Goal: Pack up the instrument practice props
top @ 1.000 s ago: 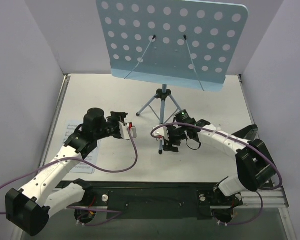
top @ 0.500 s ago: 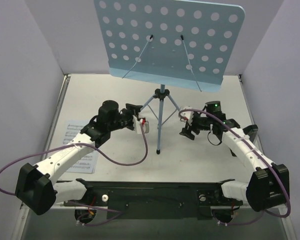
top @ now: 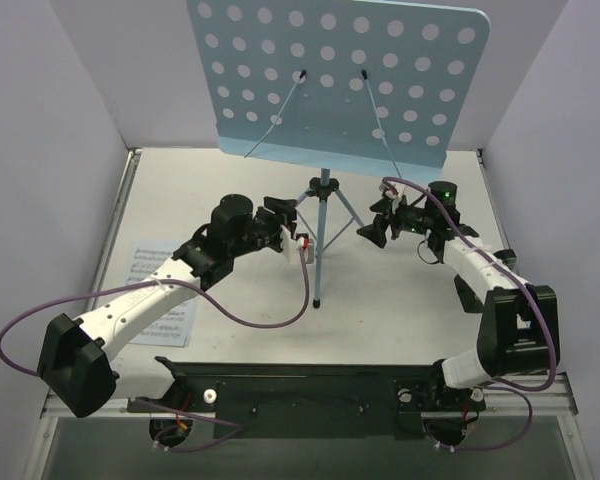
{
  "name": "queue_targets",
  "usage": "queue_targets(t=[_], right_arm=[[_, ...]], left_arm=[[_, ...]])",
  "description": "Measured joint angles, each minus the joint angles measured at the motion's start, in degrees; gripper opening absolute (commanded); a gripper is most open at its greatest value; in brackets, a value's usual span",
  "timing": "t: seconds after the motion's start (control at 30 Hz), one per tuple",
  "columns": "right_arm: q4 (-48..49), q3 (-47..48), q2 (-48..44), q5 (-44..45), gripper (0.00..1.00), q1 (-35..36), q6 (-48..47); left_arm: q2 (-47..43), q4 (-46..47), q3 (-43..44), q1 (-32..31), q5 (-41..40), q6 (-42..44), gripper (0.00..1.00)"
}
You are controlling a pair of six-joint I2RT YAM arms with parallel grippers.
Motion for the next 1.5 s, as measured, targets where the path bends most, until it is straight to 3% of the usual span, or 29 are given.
queue_targets(t=[0.27,0.4,0.53,0.63,0.97,1.03,1.3,1.5], right_arm=[[14.69,2.14,6.10,-0.26,0.68,3.45,7.76],[18.51,2.54,8.72,1.22,0.62,5.97,9.09],[19.67,2.84,10.32,2.67,0.47,7.76,9.38],[19.65,2.84,10.25,3.34,0.43,7.85,9.35],[15.65,1.16,5.64,8.28,0.03,8.39,4.39],[14.27,0.42,4.28,9.38,0.00,8.92,2.78],[10.40,-1.01,0.87,12.37,0.00,10.60,0.02],[8.11,-1.07,-0.15,13.11,0.00,10.91,-2.10]], left_arm=[[-0.92,-2.14,0.68,-0.61,-2.82,0.61,0.67],[-1.27,-2.78,0.83,-1.11,-4.17,0.55,0.68],[-1.27,-3.45,1.86,-1.40,-5.25,0.33,0.67],[-1.44,-3.43,2.25,-1.40,-5.53,0.24,0.65],[-2.56,-1.99,2.14,-1.60,-4.11,0.28,0.63],[-2.62,-0.26,1.66,-1.62,-3.89,0.13,0.62],[-2.58,7.76,-2.27,-1.62,-3.80,-3.30,0.58],[-1.53,13.09,-3.30,-1.09,-3.67,-10.54,0.52]])
